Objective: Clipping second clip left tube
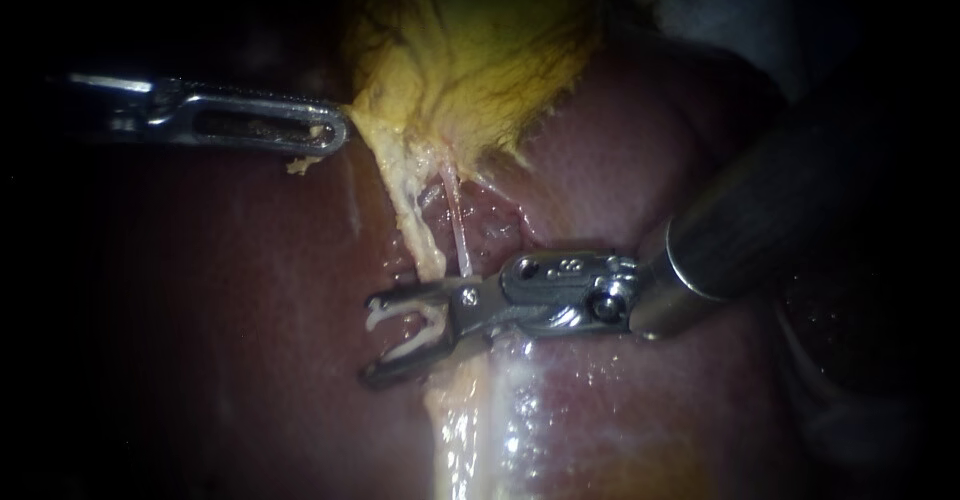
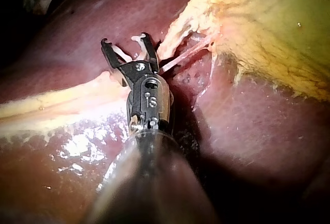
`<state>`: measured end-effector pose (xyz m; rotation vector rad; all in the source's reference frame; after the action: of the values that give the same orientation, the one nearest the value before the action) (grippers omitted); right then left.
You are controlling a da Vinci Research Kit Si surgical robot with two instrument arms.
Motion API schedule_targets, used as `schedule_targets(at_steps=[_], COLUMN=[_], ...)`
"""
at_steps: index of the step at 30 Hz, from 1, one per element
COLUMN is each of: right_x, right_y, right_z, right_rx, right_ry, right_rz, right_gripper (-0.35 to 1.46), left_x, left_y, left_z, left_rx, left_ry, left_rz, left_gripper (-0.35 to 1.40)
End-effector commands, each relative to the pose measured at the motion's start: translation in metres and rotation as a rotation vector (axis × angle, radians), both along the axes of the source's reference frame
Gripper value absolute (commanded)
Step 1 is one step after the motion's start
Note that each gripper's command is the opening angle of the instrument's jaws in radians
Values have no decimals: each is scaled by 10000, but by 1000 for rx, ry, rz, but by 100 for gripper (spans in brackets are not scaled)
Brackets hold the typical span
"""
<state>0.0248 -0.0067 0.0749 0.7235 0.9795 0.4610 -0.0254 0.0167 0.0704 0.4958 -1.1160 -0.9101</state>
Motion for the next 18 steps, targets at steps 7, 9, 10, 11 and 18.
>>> schedule_targets(at_steps=[7, 9, 10, 11, 18], right_x=[-9, -16, -19, -25, -60], right_y=[11, 12, 13, 13, 22], right_z=[-26, -33, -36, -39, -41], right_rx=[19, 26, 28, 30, 36], right_ry=[17, 33, 36, 38, 48], right_rz=[3, 7, 6, 4, -11], right_gripper=[48, 49, 49, 50, 50], left_x=[3, 5, 6, 6, 7], left_y=[1, 2, 2, 3, 3], left_z=[2, 3, 3, 4, 4], left_rx=[0, 0, 0, 0, 0], left_ry=[-1, -2, -2, -2, -2], left_rz=[2, 3, 3, 3, 4], left_gripper=[-35, -35, -35, -35, -35])
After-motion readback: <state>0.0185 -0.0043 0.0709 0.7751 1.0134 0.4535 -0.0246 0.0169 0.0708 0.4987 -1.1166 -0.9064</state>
